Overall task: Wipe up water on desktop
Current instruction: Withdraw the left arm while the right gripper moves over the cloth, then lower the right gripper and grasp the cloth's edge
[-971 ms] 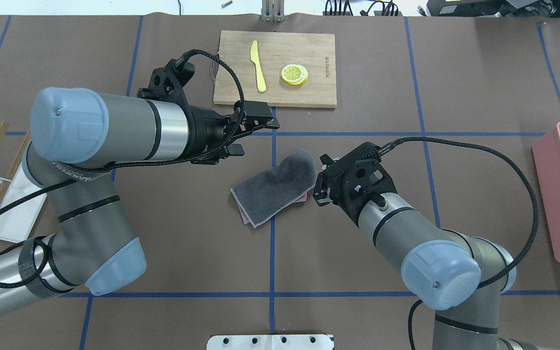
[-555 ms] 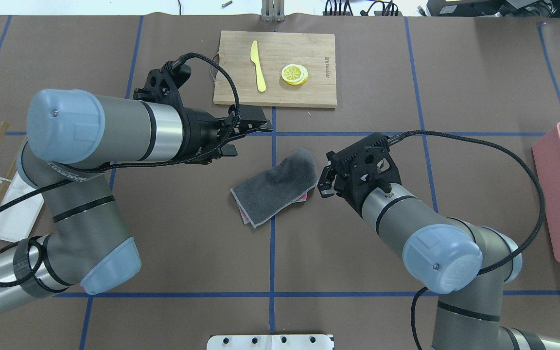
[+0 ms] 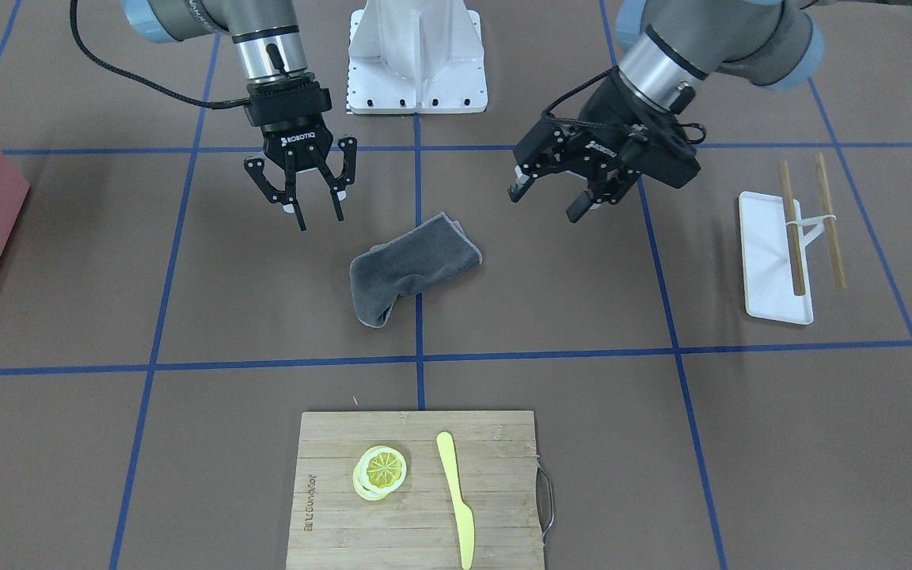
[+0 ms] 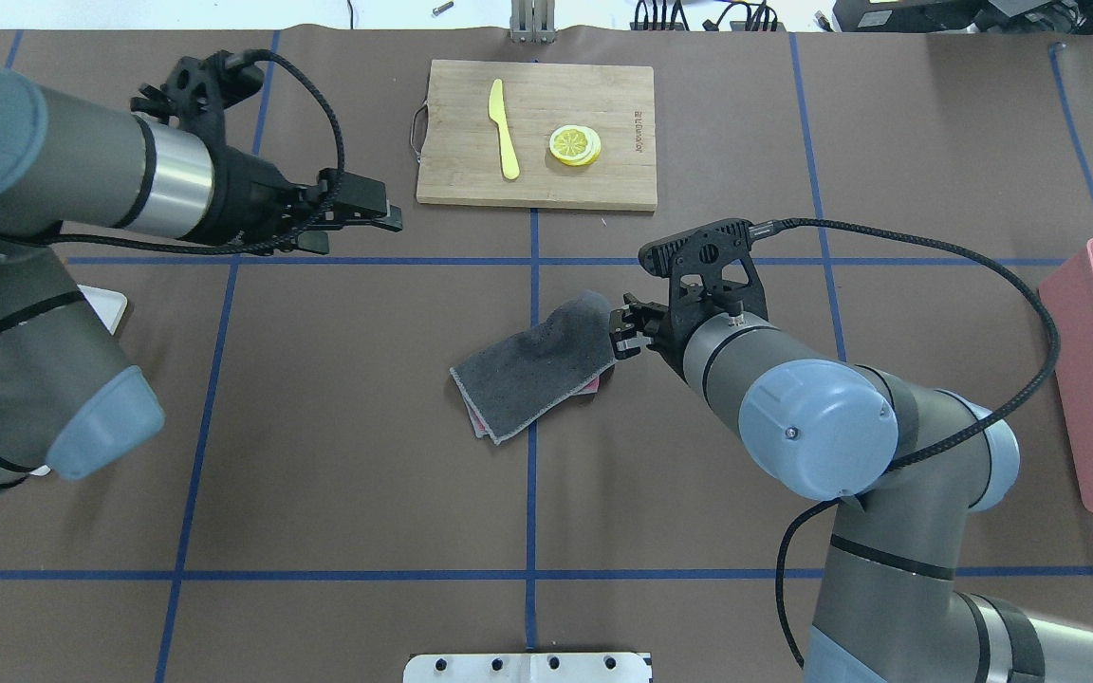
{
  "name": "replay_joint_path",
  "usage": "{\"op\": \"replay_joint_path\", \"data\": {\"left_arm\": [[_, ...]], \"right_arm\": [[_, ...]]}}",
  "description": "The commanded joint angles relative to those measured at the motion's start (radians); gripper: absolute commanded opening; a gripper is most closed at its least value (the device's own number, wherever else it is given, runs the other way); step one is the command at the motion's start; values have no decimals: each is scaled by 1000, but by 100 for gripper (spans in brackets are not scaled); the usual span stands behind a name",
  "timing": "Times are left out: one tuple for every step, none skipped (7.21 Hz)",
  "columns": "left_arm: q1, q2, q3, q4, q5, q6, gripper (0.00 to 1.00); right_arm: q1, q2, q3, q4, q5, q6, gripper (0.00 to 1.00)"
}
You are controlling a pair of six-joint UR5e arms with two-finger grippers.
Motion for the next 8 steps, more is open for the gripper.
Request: {"op": "replay_joint_path", "data": {"left_arm": [[-211,141,-7,29,-209,361,99],[-310,222,7,29,-265,547,99],[-397,301,48,29,-300,758,99],[-506,320,135,33,-364,947,99],[-621,320,221,76,-424,1140,99],[-687,320,240,166,-426,1291,99],[-726,320,234,241,-428,1369,99],[-729,321,233,251,-428,1379,99]], "right_arm": [[13,44,-48,-78,26,56,99],[16,90,-112,-80,29,68,98],[16,116,-155,-80,40,106,98],[18,121,-172,-80,102,166,94],[18,148,-210,-83,114,212,93],[18,215,-308,-80,114,264,94],[16,233,-359,-74,114,278,92],[13,227,-373,-78,114,274,87]]}}
